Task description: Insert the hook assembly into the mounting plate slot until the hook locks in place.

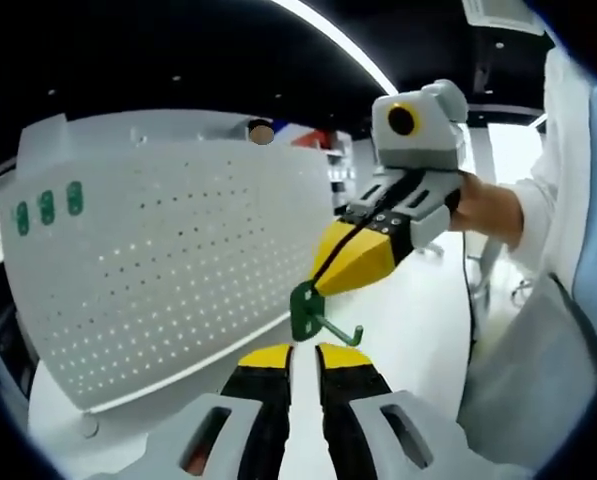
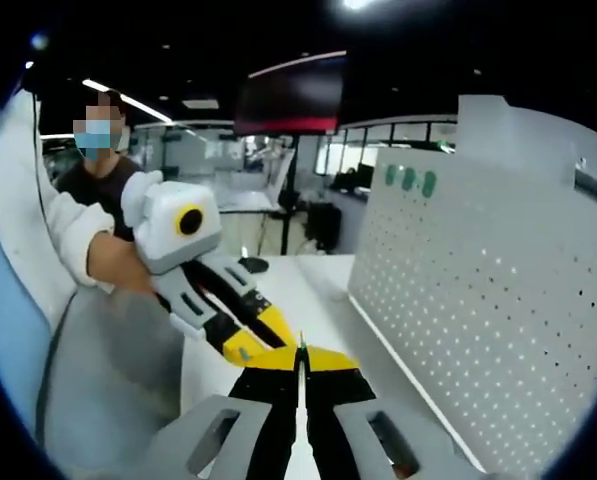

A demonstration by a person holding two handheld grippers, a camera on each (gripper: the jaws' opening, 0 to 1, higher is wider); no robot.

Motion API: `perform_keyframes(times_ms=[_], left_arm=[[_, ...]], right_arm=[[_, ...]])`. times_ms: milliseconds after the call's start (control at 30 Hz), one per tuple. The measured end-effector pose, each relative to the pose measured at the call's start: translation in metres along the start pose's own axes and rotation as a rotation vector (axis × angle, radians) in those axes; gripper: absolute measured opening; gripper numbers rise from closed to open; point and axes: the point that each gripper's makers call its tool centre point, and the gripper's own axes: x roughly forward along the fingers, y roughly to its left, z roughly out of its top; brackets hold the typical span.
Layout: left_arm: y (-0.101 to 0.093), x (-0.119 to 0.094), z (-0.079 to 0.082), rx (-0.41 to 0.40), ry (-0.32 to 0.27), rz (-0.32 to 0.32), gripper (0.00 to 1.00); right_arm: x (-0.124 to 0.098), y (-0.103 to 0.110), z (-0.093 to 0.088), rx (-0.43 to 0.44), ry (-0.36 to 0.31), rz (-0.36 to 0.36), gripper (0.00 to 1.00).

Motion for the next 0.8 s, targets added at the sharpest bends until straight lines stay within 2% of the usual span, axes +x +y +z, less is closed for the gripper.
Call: perform_keyframes(times_ms=[233, 533, 800], left_arm=[[0.001, -0.001, 0.004, -0.002, -0.015, 0.006, 0.14], [0.002, -0.002, 0.012, -0.002, -0.043, 0.023, 0.16], [0.008, 0.001, 0.026, 0.036, -0.079, 0.093, 0.14]], right_arm=[[-0.002, -0.013, -0.002, 0.035, 0.004, -0.052, 0.0], [0.003, -0.034, -0.004, 0.137, 0.023, -0.159, 0.0], [0.008, -0.038, -0.005, 0.227, 0.01, -0.19, 0.0]])
